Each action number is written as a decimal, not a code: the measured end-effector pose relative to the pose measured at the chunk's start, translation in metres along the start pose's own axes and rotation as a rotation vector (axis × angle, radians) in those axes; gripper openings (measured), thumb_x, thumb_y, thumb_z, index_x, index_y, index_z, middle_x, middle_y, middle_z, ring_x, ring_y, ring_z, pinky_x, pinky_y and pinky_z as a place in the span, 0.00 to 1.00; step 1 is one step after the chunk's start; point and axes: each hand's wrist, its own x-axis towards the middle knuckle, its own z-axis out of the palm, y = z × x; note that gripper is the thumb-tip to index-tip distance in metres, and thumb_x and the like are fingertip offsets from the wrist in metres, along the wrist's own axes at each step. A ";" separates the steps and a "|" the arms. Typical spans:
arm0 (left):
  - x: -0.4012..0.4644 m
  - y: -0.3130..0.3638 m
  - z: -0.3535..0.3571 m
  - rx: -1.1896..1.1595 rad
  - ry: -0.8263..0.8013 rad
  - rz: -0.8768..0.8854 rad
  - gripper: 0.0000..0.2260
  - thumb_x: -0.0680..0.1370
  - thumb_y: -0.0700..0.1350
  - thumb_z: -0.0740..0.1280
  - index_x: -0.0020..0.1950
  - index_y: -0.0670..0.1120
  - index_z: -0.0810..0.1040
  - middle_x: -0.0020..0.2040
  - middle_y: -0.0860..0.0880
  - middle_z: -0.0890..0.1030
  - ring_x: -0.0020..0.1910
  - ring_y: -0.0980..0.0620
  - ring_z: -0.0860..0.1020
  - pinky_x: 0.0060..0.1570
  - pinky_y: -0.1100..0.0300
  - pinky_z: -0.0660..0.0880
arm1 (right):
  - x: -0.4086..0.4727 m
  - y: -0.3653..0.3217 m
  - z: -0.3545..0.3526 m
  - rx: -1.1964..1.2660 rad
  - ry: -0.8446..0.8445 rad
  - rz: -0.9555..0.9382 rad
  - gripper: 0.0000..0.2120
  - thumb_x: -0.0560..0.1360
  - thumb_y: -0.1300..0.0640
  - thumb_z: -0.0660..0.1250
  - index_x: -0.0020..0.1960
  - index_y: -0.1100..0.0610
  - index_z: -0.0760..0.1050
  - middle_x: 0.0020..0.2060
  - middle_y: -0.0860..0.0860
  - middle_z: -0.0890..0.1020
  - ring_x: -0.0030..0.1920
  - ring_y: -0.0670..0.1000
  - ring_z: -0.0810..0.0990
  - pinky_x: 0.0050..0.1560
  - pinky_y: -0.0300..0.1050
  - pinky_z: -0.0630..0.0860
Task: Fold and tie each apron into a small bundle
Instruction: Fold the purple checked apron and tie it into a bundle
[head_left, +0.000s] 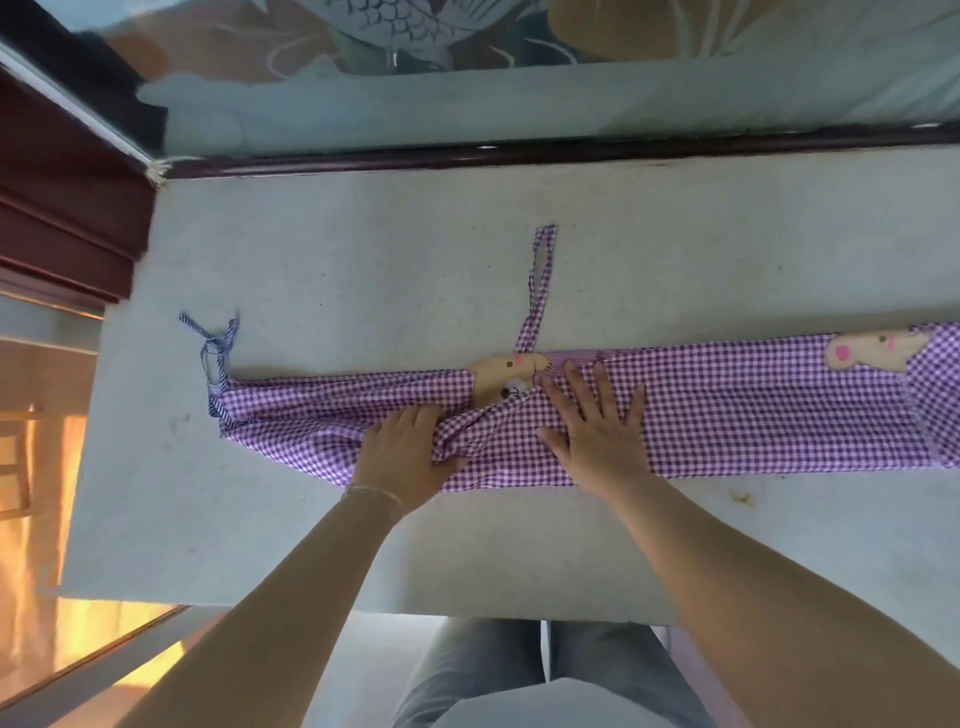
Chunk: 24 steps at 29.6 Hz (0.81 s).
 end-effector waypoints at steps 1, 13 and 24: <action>-0.005 -0.010 0.002 -0.053 0.034 0.011 0.21 0.76 0.60 0.64 0.62 0.48 0.74 0.58 0.49 0.77 0.60 0.45 0.73 0.61 0.48 0.68 | 0.001 -0.001 -0.001 0.006 -0.002 0.012 0.30 0.67 0.31 0.20 0.65 0.40 0.15 0.70 0.46 0.23 0.71 0.55 0.24 0.68 0.71 0.32; 0.026 -0.060 -0.016 0.056 -0.184 0.027 0.24 0.79 0.65 0.50 0.31 0.50 0.65 0.27 0.53 0.70 0.31 0.53 0.71 0.44 0.58 0.70 | 0.004 -0.011 0.001 -0.024 -0.005 0.049 0.35 0.64 0.29 0.17 0.69 0.40 0.21 0.68 0.44 0.21 0.71 0.52 0.25 0.70 0.68 0.31; 0.013 0.051 0.031 0.073 0.299 0.451 0.24 0.80 0.54 0.52 0.77 0.54 0.57 0.77 0.49 0.60 0.76 0.42 0.56 0.73 0.37 0.49 | 0.005 -0.007 0.015 -0.053 0.140 0.058 0.33 0.72 0.30 0.26 0.72 0.42 0.24 0.75 0.49 0.34 0.75 0.55 0.33 0.69 0.70 0.35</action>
